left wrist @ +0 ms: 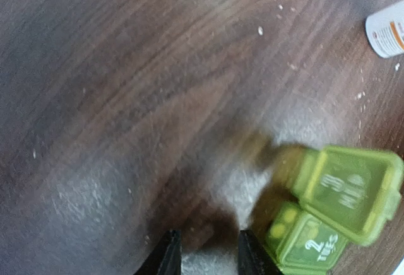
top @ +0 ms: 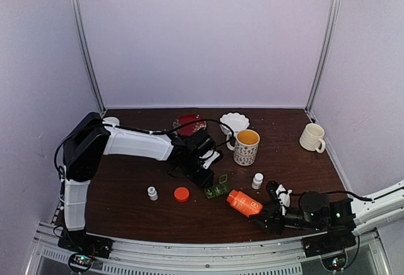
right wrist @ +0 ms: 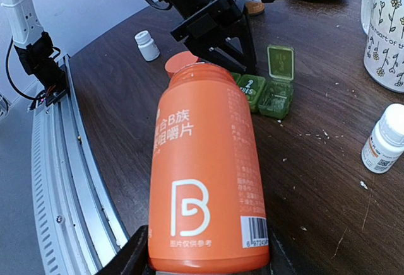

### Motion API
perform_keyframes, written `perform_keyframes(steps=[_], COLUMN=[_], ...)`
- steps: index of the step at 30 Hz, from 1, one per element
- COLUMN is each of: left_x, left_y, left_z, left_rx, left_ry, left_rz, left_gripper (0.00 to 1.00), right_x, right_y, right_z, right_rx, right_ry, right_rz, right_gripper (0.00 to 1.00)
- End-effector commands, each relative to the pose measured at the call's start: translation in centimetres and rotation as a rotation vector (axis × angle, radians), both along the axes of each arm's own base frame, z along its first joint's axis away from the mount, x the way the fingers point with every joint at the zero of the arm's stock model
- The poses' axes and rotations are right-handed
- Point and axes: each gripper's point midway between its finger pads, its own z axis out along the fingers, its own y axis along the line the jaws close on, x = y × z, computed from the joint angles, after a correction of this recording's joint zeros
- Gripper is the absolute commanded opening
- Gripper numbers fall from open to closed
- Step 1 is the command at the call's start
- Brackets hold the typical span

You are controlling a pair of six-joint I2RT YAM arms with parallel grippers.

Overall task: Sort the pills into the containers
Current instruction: Adjust the pill container at the center of the board, then pour the pill into the compartment of the pill container.

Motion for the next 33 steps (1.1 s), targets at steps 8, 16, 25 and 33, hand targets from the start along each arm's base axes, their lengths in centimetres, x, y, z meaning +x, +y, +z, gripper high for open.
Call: perform_keyframes(steps=[8,16,25,33], left_x=[-0.3,1.0,0.6,0.2], left_y=[-0.4,-0.5,0.2,-0.1], left_z=[1.6,3.1,3.7,3.8], left_rx=[-0.143,-0.238,-0.320,-0.330], left_ry=[-0.080,-0.177,-0.211,-0.214], left_rz=[0.050,0.102,0.136,0.116], left_gripper=[0.39,0.40,0.41,0.42], right_x=[1.7,3.9,5.1,5.7], right_y=[1.1,1.8,1.8,2.1], right_z=[2.5,2.4,1.6,1.5], right_rx=[0.013,-0.012,-0.091,-0.126], right_ry=[0.025,0.109,0.174,0.215], right_rz=[-0.064,-0.102,-0.108,-0.119], right_gripper=[0.00,0.00,0.00,0.00])
